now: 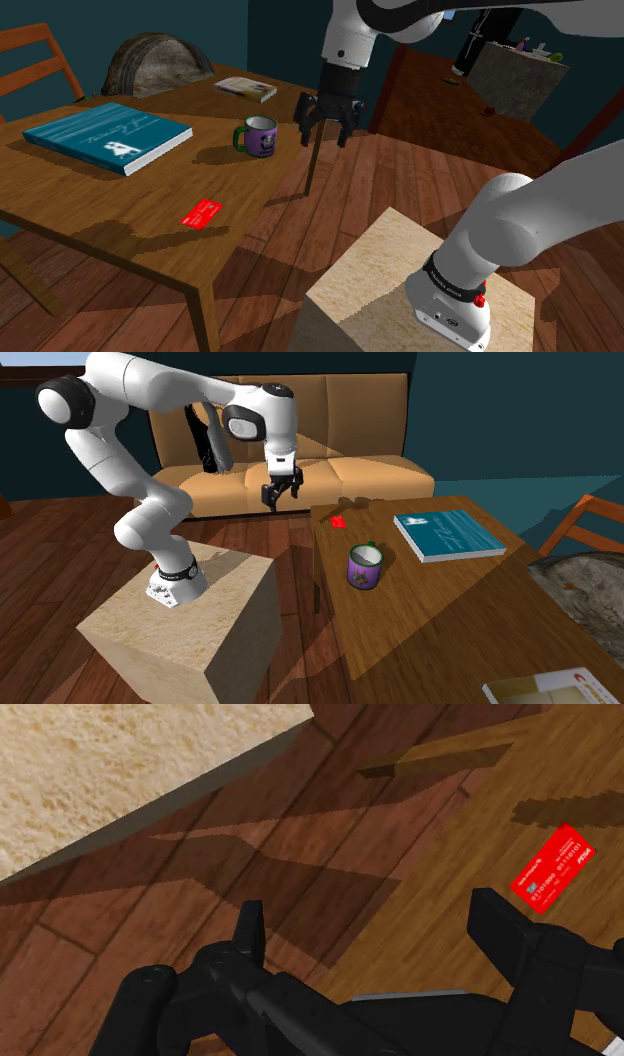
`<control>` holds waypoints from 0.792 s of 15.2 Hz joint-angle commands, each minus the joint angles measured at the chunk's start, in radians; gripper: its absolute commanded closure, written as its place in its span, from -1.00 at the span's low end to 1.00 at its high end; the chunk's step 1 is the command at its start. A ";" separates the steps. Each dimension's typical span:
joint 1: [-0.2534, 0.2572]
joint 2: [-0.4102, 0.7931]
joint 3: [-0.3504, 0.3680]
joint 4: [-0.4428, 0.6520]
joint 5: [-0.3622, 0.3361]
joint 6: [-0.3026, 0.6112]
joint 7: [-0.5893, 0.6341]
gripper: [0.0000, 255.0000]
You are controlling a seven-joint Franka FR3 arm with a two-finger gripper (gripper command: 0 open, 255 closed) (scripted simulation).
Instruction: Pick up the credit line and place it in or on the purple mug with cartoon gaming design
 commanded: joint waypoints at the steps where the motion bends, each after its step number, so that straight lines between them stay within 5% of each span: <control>1: 0.000 0.061 0.029 0.017 0.037 0.030 0.075 -1.00; 12: 0.020 0.449 0.153 0.184 0.183 0.220 0.443 -1.00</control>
